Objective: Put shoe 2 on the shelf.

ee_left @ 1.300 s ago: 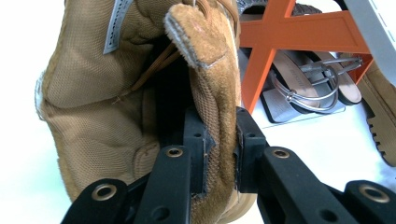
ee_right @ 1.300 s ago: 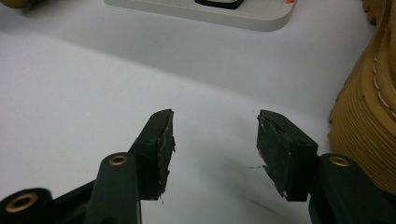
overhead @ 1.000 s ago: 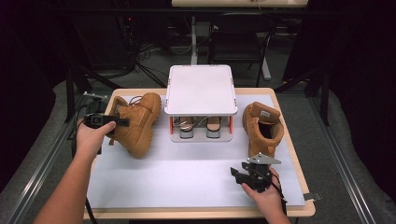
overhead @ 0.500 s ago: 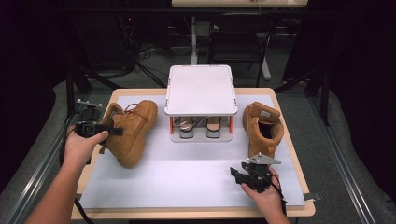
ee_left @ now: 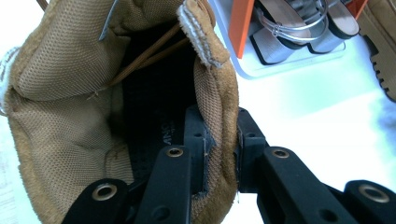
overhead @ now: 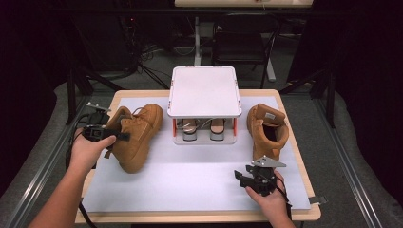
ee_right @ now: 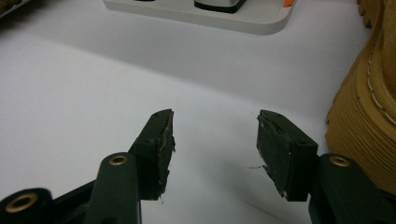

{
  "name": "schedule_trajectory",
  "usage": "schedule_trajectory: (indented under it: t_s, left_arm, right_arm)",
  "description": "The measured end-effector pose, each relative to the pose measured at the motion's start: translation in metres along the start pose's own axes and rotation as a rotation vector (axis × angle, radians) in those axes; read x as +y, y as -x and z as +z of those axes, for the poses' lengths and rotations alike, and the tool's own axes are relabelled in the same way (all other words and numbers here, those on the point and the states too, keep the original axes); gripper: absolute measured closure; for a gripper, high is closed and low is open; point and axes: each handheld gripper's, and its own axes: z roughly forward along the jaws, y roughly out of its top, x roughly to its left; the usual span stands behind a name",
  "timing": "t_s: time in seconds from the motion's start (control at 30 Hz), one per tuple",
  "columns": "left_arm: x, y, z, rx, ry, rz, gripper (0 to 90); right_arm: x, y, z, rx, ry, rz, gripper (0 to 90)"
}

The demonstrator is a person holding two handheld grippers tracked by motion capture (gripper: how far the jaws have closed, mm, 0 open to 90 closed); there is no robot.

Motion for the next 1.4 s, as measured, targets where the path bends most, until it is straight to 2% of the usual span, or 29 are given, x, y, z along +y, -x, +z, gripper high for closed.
schedule_trajectory:
  t_s: [0.13, 0.47, 0.93, 1.13, 1.2, 1.37, 1.4]
  left_arm:
    - [0.001, 0.005, 0.003, 0.004, -0.012, 0.007, 78.9]
    - [0.001, 0.017, 0.014, 0.01, -0.06, 0.057, 78.8]
    - [0.001, 0.028, 0.026, 0.007, -0.1, 0.077, 78.3]
    - [0.002, 0.026, 0.027, -0.008, -0.109, 0.071, 76.9]
    - [0.002, 0.026, 0.029, -0.019, -0.114, 0.057, 75.8]
    - [0.002, 0.032, 0.031, -0.007, -0.127, 0.084, 74.2]
    - [0.002, 0.033, 0.031, -0.007, -0.125, 0.08, 73.8]
  right_arm:
    - [0.0, 0.0, 0.0, -0.003, 0.003, 0.0, 45.9]
    - [0.001, 0.001, -0.002, -0.003, 0.005, -0.004, 45.9]
    - [0.001, 0.001, -0.003, -0.006, 0.009, -0.005, 45.9]
    - [0.001, 0.001, -0.003, -0.007, 0.006, -0.007, 45.9]
    - [0.001, 0.001, -0.002, -0.005, 0.004, -0.005, 45.9]
    - [0.001, 0.001, -0.003, -0.008, 0.011, -0.004, 45.9]
    - [0.001, 0.001, -0.003, -0.008, 0.011, -0.003, 45.9]
